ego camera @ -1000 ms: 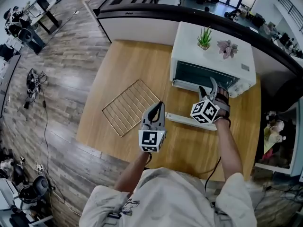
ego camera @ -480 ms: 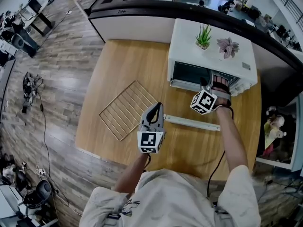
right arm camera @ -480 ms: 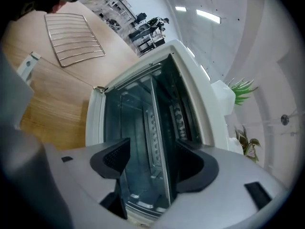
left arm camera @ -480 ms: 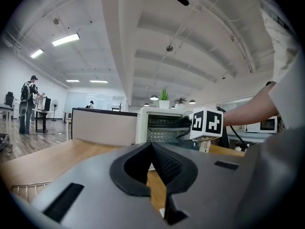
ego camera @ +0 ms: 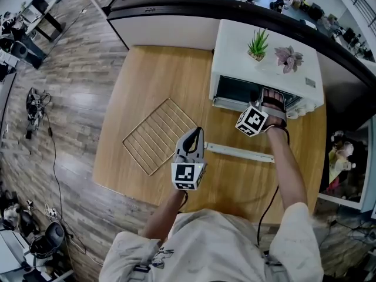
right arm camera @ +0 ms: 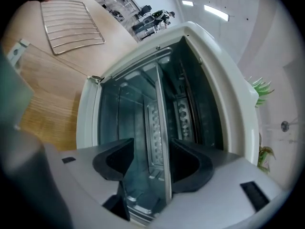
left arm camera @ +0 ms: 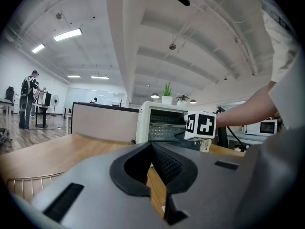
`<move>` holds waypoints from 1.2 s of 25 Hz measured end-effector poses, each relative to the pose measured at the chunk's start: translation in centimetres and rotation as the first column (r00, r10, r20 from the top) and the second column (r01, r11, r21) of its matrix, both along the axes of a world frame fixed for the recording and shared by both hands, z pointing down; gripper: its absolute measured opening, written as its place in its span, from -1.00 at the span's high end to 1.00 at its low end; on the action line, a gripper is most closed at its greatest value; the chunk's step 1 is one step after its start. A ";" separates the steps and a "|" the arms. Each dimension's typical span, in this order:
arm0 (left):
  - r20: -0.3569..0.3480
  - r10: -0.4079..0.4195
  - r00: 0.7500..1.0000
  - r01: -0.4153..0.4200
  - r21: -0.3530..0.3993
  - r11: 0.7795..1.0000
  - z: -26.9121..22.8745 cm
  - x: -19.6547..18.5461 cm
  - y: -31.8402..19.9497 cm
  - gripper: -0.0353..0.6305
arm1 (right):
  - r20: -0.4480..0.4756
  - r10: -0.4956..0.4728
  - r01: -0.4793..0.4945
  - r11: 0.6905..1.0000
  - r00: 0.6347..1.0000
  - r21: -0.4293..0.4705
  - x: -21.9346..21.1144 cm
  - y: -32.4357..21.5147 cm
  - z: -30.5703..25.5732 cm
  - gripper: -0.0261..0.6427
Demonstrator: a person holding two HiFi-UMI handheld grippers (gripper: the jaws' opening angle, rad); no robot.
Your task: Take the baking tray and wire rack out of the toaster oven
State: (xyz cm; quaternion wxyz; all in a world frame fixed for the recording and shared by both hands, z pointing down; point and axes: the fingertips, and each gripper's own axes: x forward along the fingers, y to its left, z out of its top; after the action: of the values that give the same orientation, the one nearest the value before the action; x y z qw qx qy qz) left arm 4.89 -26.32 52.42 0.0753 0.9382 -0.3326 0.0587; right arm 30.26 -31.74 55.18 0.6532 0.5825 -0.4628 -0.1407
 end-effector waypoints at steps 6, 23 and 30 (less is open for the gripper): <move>-0.005 0.004 1.000 -0.004 -0.013 1.000 0.4 0.0 -0.2 0.85 | -0.111 0.023 -0.013 0.996 0.994 0.085 0.9 -0.8 -1.7 0.69; -0.017 0.004 1.000 -0.004 -0.013 1.000 0.1 -0.5 0.0 0.85 | -0.145 0.043 -0.034 0.997 0.989 0.063 0.9 -0.7 -1.8 0.71; -0.025 0.001 1.000 -0.001 -0.006 1.000 -0.3 -0.5 0.2 0.85 | -0.118 0.034 -0.027 0.998 0.992 0.056 0.1 0.3 -1.8 0.72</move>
State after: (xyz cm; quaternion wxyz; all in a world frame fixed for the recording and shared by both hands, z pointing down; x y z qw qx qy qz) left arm 4.36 -26.08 52.13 0.0824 0.9387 -0.3311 0.0481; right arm 30.38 -31.40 53.38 0.6657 0.5976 -0.4099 -0.1778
